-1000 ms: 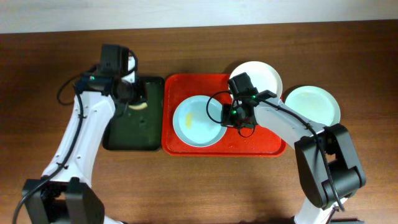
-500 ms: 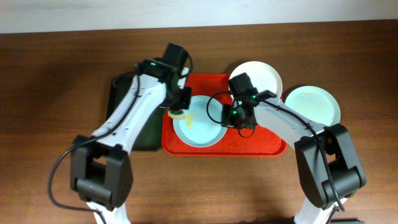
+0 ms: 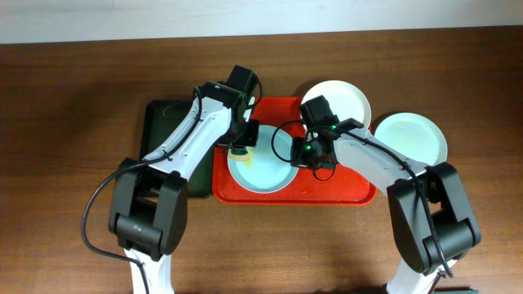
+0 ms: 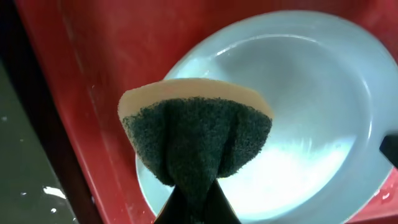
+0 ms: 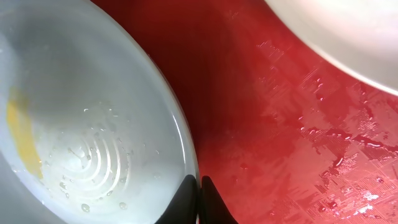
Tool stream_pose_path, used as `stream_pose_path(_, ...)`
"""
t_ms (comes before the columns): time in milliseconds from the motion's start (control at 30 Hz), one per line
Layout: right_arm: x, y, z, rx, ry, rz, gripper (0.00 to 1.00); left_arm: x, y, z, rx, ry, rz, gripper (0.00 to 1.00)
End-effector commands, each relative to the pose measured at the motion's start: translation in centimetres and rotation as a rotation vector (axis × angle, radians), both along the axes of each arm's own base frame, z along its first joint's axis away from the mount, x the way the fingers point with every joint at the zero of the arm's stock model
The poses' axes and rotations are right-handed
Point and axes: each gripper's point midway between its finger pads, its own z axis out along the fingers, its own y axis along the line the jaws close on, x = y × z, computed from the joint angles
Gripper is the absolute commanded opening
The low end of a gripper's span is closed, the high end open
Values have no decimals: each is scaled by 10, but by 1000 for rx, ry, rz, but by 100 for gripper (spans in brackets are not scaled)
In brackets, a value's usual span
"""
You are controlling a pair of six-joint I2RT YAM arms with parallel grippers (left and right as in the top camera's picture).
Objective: Clean dirty plates on tray and stack at the side
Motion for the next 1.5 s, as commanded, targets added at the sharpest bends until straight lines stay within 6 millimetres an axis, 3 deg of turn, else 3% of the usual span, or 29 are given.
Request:
stream_pose_path(0, -8, -3, -12, -29, 30, 2, 4, 0, -4, -22, 3, 46, 39, 0)
stream_pose_path(233, -6, -6, -13, -49, 22, -4, 4, -6, -2, -51, 30, 109, 40, 0)
stream_pose_path(567, -8, -7, -13, -52, 29, -4, 4, -5, -8, -62, 38, 107, 105, 0)
stream_pose_path(700, -8, -7, -13, -52, 29, -4, 4, -11, -5, -84, 65, 154, 104, 0)
stream_pose_path(833, -8, -7, -13, -52, 29, -4, 4, -27, -5, -120, 81, 251, 91, 0)
stream_pose_path(933, -8, -7, -13, -52, 29, -4, 4, -42, -24, -129, -36, 333, -9, 0)
stream_pose_path(1067, -8, -7, -13, -52, 29, -4, 4, -48, -52, -116, -209, 368, -109, 0)
stream_pose_path(1233, -8, -7, -13, -52, 29, -4, 4, -36, -57, -94, -230, 309, -121, 0)
stream_pose_path(1367, -8, -7, -13, -52, 29, -4, 4, -20, -57, -45, -234, 176, -138, 0)
stream_pose_path(1467, -8, -7, -13, -52, 29, -4, 4, -10, -55, 8, -240, 46, -148, 0)
